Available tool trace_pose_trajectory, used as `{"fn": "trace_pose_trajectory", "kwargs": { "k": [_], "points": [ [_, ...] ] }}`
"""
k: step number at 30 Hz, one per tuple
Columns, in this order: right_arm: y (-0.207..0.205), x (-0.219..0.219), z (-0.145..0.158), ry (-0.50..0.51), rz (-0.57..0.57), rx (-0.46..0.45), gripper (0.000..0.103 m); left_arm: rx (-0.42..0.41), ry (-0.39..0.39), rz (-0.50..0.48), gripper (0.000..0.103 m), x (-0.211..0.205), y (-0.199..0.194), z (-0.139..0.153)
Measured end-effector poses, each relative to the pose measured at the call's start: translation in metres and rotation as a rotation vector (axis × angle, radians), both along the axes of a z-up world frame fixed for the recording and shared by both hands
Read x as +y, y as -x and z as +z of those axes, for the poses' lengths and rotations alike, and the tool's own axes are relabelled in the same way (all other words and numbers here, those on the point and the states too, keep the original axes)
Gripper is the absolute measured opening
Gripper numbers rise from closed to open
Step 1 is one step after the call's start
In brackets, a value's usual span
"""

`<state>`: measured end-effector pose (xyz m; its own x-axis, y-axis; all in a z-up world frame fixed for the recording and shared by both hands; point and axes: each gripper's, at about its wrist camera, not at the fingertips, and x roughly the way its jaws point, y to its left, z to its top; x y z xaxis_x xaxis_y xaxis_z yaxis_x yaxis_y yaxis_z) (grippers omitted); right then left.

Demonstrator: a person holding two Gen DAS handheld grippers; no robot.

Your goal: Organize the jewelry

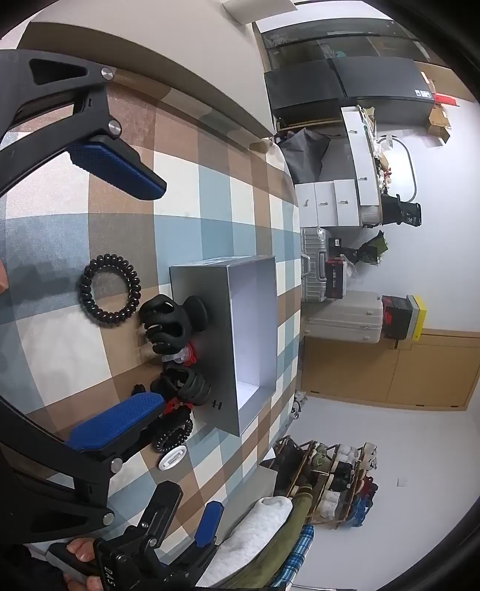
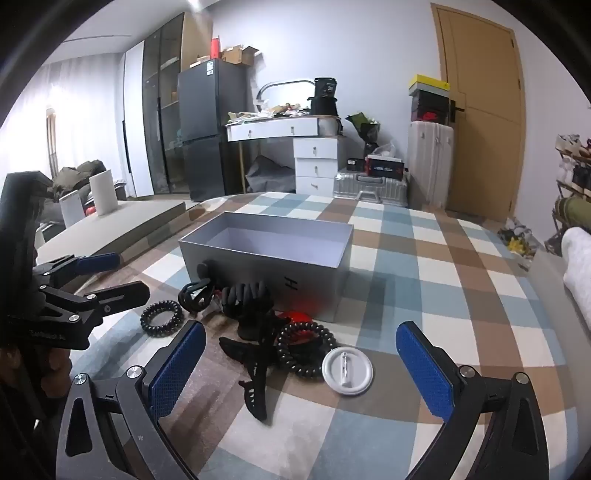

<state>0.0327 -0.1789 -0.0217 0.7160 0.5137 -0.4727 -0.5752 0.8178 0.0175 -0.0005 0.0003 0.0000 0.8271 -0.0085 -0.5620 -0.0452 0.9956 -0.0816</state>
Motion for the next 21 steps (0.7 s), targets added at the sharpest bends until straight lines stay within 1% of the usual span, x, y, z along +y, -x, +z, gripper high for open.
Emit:
{"fn": "trace_pose_trajectory", "kwargs": {
  "k": [1, 2, 11, 21],
  "points": [
    [-0.0010, -0.0015, 0.0000, -0.002, 0.001, 0.000, 0.103, -0.001, -0.001, -0.001, 0.102, 0.0000, 0.0003, 0.0001],
    [-0.0001, 0.0000, -0.0002, 0.024, -0.003, -0.016, 0.103, 0.007, 0.000, -0.001, 0.102, 0.0000, -0.0004, -0.0001],
    [0.0016, -0.0002, -0.0022, 0.014, -0.008, -0.011, 0.103, 0.006, 0.011, 0.003, 0.102, 0.0097, -0.0010, -0.0014],
    [-0.0020, -0.0012, -0.0019, 0.017, -0.006, 0.002, 0.103, 0.007, 0.005, 0.007, 0.102, 0.0032, -0.0003, -0.0002]
  ]
}}
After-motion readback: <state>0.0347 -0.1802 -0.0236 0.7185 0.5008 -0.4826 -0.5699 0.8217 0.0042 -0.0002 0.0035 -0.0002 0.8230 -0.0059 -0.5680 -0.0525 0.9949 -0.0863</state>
